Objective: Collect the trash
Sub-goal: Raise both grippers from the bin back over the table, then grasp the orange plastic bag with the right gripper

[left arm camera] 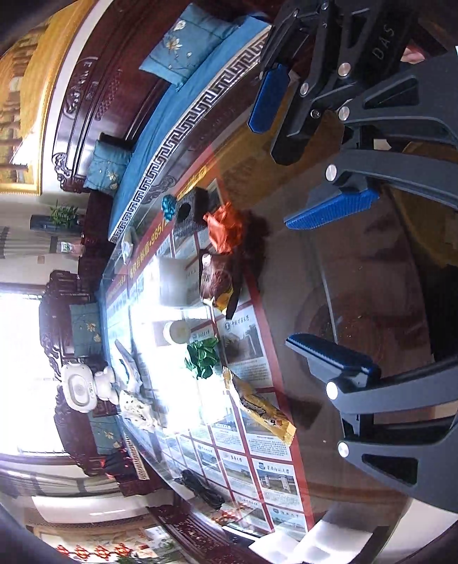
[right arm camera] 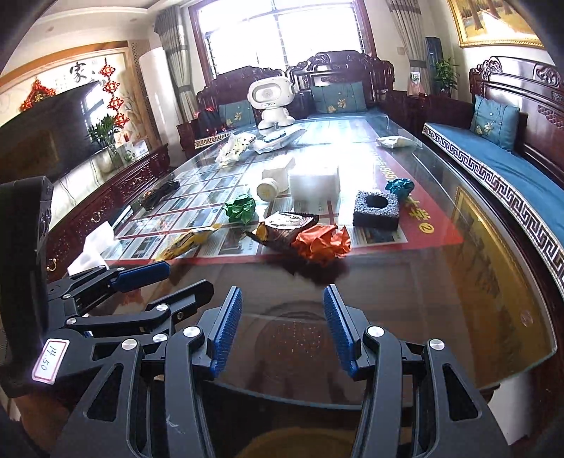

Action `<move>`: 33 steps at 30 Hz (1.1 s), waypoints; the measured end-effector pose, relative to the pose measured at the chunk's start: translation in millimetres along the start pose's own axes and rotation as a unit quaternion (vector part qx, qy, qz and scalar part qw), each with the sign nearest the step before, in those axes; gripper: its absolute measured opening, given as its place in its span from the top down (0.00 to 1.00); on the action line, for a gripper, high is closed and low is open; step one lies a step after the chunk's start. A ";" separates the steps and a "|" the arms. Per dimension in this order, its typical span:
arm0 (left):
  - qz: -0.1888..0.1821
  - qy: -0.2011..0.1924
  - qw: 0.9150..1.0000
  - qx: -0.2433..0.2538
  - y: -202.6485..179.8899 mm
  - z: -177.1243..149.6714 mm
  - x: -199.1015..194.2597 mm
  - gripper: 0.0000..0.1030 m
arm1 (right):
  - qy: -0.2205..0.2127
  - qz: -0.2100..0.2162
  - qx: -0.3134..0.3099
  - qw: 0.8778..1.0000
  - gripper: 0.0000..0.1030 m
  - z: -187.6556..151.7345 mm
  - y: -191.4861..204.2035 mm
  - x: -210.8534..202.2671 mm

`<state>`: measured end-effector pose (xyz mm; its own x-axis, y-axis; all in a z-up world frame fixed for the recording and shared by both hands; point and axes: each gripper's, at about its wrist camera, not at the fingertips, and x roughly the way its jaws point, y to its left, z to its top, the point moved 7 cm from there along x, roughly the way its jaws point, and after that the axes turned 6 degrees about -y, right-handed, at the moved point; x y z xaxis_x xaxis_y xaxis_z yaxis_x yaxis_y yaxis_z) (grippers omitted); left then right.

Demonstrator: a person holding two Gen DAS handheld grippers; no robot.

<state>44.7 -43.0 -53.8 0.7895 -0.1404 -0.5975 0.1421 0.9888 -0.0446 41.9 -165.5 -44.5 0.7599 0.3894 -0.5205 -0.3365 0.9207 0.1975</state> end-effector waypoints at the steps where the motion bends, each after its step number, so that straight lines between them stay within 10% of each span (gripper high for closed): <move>1: 0.004 0.000 1.000 -0.005 3.3 2.0 5.3 0.31 | 0.000 0.000 0.002 1.000 0.49 2.3 -1.1 2.9; 15: 0.027 -0.009 0.998 -0.052 46.3 13.5 33.9 0.11 | 0.000 -0.017 0.013 1.000 0.11 13.8 -16.9 39.4; 21: 0.002 -0.013 0.992 -0.128 71.1 14.7 33.0 0.10 | 0.015 -0.032 0.018 0.999 0.10 20.5 -35.7 65.9; 33: 0.049 -0.007 0.995 -0.082 92.3 25.2 35.8 0.04 | 0.085 -0.038 0.004 0.996 0.26 20.7 -43.1 134.0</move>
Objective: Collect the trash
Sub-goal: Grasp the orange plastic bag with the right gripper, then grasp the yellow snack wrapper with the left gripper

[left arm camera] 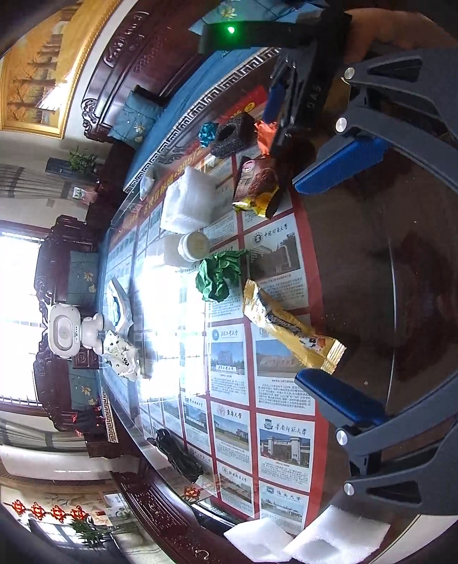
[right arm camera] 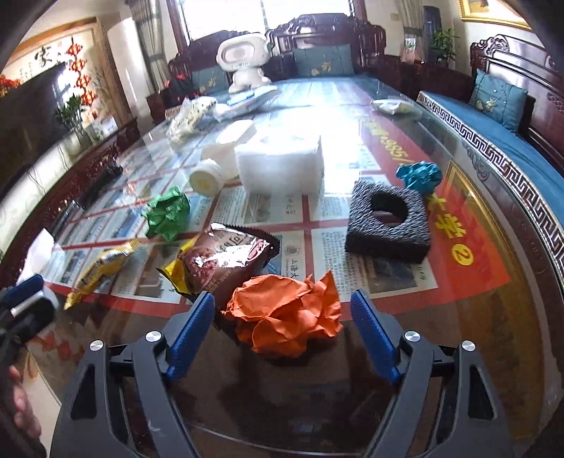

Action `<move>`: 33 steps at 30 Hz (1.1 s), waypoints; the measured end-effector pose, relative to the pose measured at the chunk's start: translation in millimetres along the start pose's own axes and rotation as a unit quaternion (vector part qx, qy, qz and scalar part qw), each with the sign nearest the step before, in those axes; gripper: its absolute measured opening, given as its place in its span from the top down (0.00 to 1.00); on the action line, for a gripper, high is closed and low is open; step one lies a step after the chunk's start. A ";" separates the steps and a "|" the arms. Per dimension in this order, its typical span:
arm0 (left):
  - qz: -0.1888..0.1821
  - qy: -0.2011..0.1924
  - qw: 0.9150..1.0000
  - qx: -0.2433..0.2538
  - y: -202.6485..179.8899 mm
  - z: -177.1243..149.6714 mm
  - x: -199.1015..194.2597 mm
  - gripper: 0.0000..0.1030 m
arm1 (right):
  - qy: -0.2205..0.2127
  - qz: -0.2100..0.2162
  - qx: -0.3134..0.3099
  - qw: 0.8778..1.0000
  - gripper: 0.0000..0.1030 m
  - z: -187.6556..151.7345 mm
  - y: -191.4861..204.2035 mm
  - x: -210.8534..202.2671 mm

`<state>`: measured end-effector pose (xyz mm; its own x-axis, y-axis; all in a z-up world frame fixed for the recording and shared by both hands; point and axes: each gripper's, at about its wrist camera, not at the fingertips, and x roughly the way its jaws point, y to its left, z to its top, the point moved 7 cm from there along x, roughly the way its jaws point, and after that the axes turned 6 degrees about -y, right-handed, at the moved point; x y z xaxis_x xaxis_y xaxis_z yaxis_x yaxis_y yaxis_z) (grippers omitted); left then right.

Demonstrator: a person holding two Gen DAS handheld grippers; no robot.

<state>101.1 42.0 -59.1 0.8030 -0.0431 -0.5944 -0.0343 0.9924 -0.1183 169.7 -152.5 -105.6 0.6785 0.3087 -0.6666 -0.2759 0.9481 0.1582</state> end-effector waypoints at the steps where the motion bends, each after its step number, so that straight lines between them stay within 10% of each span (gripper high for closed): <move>1: 0.005 -0.002 1.000 0.003 1.4 1.5 1.0 0.04 | 0.002 0.000 0.001 1.000 0.26 -0.6 0.0 1.7; 11: 0.016 -0.013 1.000 0.008 9.4 14.4 18.8 0.04 | -0.010 0.008 -0.012 1.000 0.54 -5.8 8.9 -5.2; 33: -0.015 0.052 0.998 0.011 14.5 -3.3 75.5 0.04 | -0.035 0.057 -0.013 0.998 0.57 -2.3 35.4 -25.5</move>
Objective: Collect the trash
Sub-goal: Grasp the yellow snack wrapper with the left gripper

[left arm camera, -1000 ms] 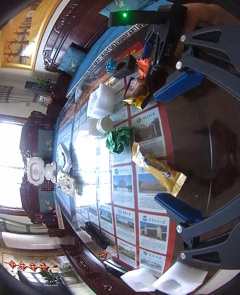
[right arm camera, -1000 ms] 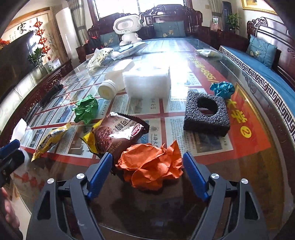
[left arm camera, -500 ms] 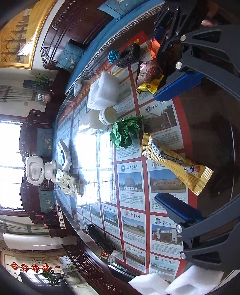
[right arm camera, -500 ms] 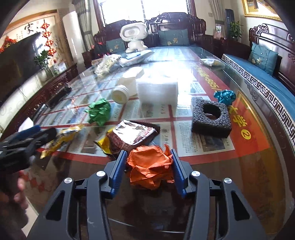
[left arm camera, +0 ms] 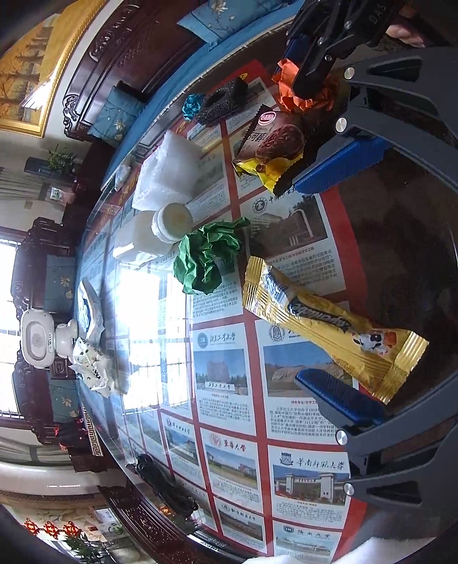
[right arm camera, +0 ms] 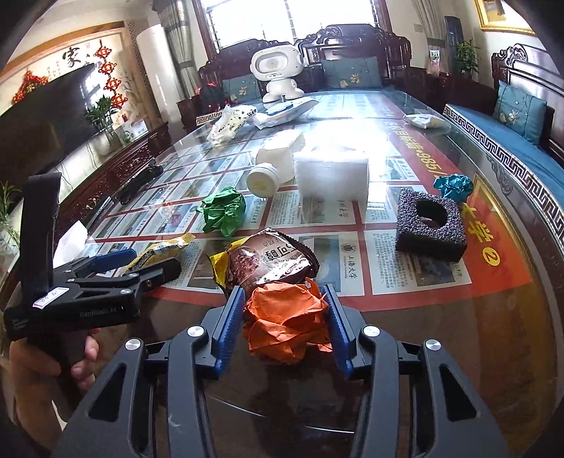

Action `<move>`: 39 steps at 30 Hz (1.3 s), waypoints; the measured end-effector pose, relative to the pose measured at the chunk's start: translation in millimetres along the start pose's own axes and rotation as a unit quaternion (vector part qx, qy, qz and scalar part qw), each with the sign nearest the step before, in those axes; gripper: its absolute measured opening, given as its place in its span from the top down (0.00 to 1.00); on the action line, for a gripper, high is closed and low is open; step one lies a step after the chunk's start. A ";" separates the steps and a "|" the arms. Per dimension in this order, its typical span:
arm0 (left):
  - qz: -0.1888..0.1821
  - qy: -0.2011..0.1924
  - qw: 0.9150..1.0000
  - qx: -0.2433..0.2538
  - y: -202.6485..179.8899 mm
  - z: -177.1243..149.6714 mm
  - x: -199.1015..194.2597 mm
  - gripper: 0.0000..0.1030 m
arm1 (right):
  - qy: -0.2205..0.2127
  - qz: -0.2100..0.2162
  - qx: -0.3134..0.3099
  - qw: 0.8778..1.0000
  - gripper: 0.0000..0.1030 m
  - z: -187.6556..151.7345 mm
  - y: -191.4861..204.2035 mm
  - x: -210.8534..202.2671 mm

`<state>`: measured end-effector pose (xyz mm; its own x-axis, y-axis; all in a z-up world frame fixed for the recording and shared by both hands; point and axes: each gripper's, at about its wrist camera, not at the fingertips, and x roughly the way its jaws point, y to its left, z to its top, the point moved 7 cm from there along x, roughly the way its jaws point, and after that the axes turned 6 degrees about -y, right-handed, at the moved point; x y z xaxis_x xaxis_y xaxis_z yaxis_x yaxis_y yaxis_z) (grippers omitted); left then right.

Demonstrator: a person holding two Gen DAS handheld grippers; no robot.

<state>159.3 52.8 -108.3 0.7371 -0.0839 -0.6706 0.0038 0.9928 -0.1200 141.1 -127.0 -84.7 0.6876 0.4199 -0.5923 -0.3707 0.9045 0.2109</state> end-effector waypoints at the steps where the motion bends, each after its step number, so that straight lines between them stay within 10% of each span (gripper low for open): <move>1: 0.003 0.002 1.000 0.003 -1.1 -0.1 1.7 0.04 | -0.001 0.000 0.001 1.000 0.57 0.7 -0.7 -0.7; 13: -0.014 0.024 1.000 -0.004 -2.9 2.1 14.6 0.07 | -0.007 -0.002 -0.001 1.000 0.57 2.8 -2.3 -6.0; 23: -0.042 0.031 0.998 0.031 -20.1 -0.4 10.4 0.74 | -0.008 -0.005 0.003 1.000 0.57 1.6 -5.5 -7.9; 39: -0.056 0.014 0.998 0.036 -32.0 -5.2 -21.4 0.75 | -0.019 -0.004 0.005 1.000 0.57 2.0 -6.0 -22.7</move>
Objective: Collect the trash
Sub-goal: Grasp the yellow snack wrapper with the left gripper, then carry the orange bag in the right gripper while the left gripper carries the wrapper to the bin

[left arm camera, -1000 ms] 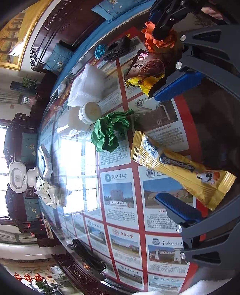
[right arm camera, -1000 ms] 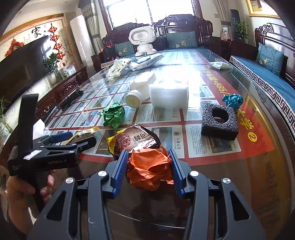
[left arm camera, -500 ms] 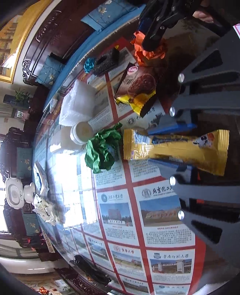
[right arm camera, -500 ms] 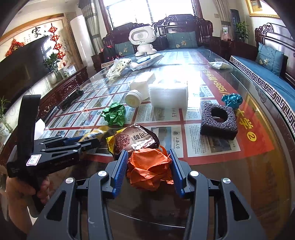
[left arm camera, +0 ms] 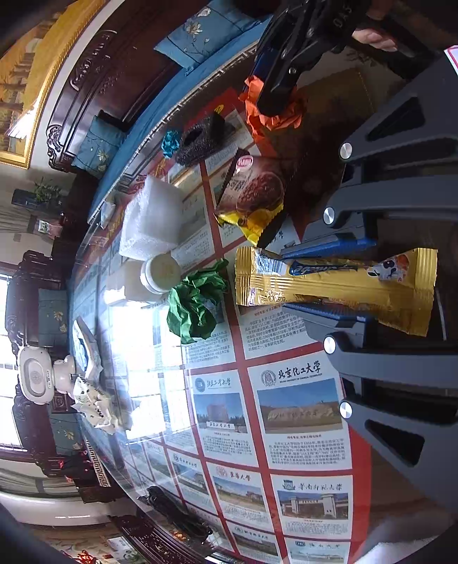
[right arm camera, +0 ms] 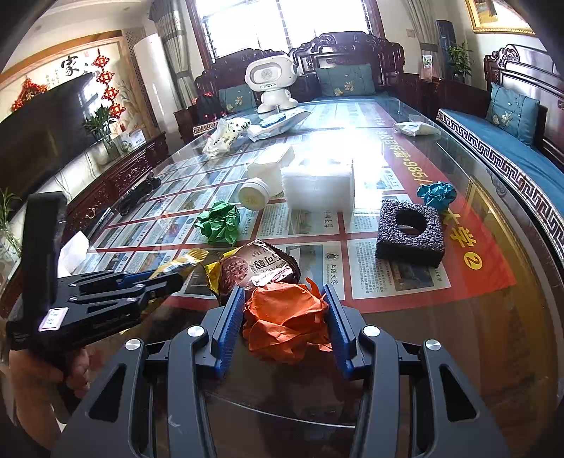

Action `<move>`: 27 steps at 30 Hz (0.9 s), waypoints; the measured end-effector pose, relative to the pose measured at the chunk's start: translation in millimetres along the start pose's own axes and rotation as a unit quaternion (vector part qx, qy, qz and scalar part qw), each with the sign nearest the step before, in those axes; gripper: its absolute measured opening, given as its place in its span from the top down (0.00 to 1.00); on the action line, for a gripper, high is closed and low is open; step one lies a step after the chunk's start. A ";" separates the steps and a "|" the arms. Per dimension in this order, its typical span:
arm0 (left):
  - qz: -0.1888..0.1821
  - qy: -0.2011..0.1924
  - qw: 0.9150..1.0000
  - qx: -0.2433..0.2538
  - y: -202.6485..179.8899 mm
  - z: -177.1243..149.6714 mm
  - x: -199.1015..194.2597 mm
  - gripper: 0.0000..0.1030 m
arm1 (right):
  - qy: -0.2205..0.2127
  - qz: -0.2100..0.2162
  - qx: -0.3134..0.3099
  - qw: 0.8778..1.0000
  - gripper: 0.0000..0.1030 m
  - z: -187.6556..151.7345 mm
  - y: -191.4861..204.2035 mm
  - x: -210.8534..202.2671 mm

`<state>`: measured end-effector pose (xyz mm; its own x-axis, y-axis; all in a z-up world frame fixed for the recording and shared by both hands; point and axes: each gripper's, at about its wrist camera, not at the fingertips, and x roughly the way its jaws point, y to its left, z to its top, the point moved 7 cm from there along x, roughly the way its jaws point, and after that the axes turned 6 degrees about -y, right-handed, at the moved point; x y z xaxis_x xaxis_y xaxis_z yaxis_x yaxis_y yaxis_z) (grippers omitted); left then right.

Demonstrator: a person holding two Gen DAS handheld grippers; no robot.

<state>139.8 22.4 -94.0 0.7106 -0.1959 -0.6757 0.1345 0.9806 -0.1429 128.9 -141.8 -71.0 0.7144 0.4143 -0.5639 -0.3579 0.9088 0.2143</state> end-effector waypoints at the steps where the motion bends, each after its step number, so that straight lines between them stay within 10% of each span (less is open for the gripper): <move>1: -0.002 -0.002 1.000 0.002 -2.6 -0.5 -4.1 0.75 | -0.001 0.000 0.000 1.000 0.57 -0.4 0.8 -2.1; 27: -0.101 -0.002 0.992 0.074 -130.5 -115.8 -123.8 0.75 | -0.037 0.011 -0.008 0.999 0.57 -79.4 22.1 -175.0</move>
<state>-45.7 -82.6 -75.4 0.6607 -0.3895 -0.6417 0.3746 0.9119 -0.1678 -51.7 -198.1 -30.9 0.7480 0.4379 -0.4987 -0.3837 0.8985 0.2133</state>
